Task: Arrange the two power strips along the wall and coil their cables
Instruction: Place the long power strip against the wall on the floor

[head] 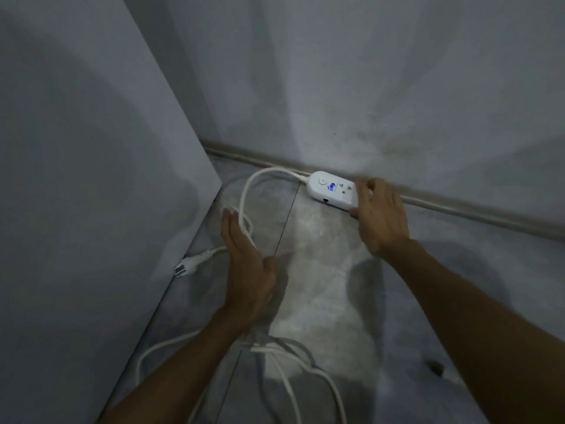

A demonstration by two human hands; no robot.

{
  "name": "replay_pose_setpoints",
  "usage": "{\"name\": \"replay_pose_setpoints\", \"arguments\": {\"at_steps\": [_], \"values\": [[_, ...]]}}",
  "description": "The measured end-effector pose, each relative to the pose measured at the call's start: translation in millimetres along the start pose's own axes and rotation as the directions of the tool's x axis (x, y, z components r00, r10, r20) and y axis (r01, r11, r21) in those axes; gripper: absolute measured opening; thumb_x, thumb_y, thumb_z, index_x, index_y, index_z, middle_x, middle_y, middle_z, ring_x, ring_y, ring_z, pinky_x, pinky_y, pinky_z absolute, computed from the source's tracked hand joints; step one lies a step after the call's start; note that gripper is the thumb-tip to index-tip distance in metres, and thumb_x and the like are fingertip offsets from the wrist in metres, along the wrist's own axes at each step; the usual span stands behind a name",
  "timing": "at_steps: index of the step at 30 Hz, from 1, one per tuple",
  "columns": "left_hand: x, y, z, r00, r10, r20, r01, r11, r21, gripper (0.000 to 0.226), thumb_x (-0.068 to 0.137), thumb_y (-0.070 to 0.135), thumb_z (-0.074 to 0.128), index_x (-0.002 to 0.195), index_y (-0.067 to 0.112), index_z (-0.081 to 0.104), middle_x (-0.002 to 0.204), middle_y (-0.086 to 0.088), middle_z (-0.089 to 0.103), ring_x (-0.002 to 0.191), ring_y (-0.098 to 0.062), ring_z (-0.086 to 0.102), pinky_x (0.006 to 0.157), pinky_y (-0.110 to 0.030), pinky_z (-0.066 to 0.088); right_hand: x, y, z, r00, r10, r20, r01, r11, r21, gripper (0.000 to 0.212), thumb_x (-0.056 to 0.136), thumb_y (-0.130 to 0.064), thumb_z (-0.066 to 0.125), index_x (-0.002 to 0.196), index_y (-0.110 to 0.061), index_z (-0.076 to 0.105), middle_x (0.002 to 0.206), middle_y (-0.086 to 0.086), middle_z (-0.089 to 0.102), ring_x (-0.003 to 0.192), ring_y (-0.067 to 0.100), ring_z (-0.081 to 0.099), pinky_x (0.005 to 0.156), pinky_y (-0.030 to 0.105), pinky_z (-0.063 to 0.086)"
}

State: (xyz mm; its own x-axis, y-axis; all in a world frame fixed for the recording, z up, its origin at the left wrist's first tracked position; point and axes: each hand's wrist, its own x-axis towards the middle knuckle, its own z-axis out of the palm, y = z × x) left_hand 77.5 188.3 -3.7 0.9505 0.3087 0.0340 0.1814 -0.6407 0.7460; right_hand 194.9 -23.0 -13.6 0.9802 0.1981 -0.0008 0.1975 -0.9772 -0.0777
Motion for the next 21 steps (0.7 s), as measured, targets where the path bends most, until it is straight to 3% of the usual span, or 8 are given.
{"name": "replay_pose_setpoints", "arguments": {"at_steps": [3, 6, 8, 11, 13, 16, 18, 21], "values": [[0, 22, -9, 0.99, -0.085, 0.113, 0.08, 0.996, 0.047, 0.094, 0.079, -0.015, 0.05, 0.153, 0.011, -0.003, 0.159, -0.001, 0.001, 0.103, -0.032, 0.058, 0.082, -0.04, 0.052, -3, 3, -2, 0.999, 0.023, 0.039, -0.023, 1.0, -0.009, 0.049, 0.084, -0.008, 0.062, 0.129, -0.002, 0.043, 0.125, 0.02, 0.046, 0.109, 0.037, 0.048, 0.09, 0.042, 0.039], [-5, 38, -23, 0.979, -0.117, 0.169, 0.099, 0.989, 0.114, 0.073, 0.087, -0.001, 0.05, 0.15, 0.019, 0.019, 0.152, -0.008, 0.027, 0.112, -0.032, 0.054, 0.09, -0.047, 0.05, -9, 11, -3, 0.999, 0.026, 0.034, -0.025, 0.999, -0.043, 0.051, 0.079, -0.004, 0.065, 0.125, -0.004, 0.045, 0.121, 0.018, 0.049, 0.103, 0.037, 0.05, 0.086, 0.043, 0.041], [-11, 47, -40, 0.996, -0.052, 0.069, 0.045, 0.994, 0.095, 0.05, 0.088, 0.009, 0.055, 0.136, 0.015, 0.042, 0.136, -0.015, 0.048, 0.116, -0.035, 0.053, 0.092, -0.046, 0.049, -14, 17, -5, 0.999, 0.037, -0.013, -0.038, 0.999, -0.032, 0.052, 0.078, -0.002, 0.065, 0.126, -0.006, 0.046, 0.124, 0.018, 0.05, 0.103, 0.038, 0.051, 0.085, 0.044, 0.042], [-27, 51, -61, 0.965, 0.197, 0.171, -0.26, 0.742, 0.618, 0.062, 0.06, -0.01, 0.073, 0.118, 0.007, 0.058, 0.107, -0.012, 0.062, 0.087, -0.034, 0.061, 0.051, -0.035, 0.045, -19, 27, -8, 0.997, 0.004, -0.077, -0.01, 0.997, -0.082, 0.057, 0.077, 0.0, 0.066, 0.13, -0.007, 0.045, 0.128, 0.02, 0.048, 0.105, 0.039, 0.05, 0.085, 0.045, 0.043], [-27, 59, -65, 0.968, 0.107, 0.227, -0.245, 0.603, 0.759, 0.077, 0.064, 0.002, 0.075, 0.135, 0.002, 0.047, 0.135, -0.017, 0.05, 0.109, -0.04, 0.056, 0.067, -0.041, 0.049, -19, 33, -10, 0.994, -0.036, -0.098, 0.021, 0.988, -0.153, 0.06, 0.075, 0.001, 0.068, 0.131, -0.006, 0.046, 0.126, 0.024, 0.049, 0.109, 0.041, 0.049, 0.088, 0.047, 0.043], [-5, 45, -41, 0.967, 0.027, 0.252, -0.24, 0.42, 0.875, 0.08, 0.094, 0.019, 0.046, 0.151, 0.002, -0.008, 0.159, -0.014, -0.016, 0.146, -0.041, 0.003, 0.112, -0.049, 0.023, -16, 32, -13, 0.995, -0.054, -0.082, 0.038, 0.982, -0.186, 0.06, 0.076, 0.001, 0.069, 0.131, -0.009, 0.049, 0.125, 0.026, 0.05, 0.112, 0.043, 0.05, 0.09, 0.05, 0.043], [16, 26, -19, 0.961, 0.037, 0.275, -0.265, 0.414, 0.871, 0.063, 0.095, 0.004, 0.024, 0.152, 0.002, -0.003, 0.16, -0.014, -0.011, 0.145, -0.044, 0.002, 0.114, -0.051, 0.022, -16, 24, -15, 0.999, -0.032, -0.015, 0.029, 0.986, -0.162, 0.062, 0.08, 0.0, 0.064, 0.137, -0.013, 0.044, 0.131, 0.022, 0.047, 0.116, 0.04, 0.047, 0.092, 0.047, 0.041], [38, -18, 0, 0.936, 0.047, 0.349, -0.336, 0.411, 0.848, 0.058, 0.085, 0.002, 0.023, 0.141, -0.001, 0.04, 0.147, -0.018, 0.042, 0.132, -0.04, 0.044, 0.095, -0.057, 0.046, -17, 13, -15, 0.999, 0.036, 0.004, -0.035, 0.99, -0.134, 0.062, 0.082, -0.002, 0.06, 0.14, -0.016, 0.041, 0.135, 0.017, 0.044, 0.116, 0.038, 0.046, 0.085, 0.045, 0.043]]}}
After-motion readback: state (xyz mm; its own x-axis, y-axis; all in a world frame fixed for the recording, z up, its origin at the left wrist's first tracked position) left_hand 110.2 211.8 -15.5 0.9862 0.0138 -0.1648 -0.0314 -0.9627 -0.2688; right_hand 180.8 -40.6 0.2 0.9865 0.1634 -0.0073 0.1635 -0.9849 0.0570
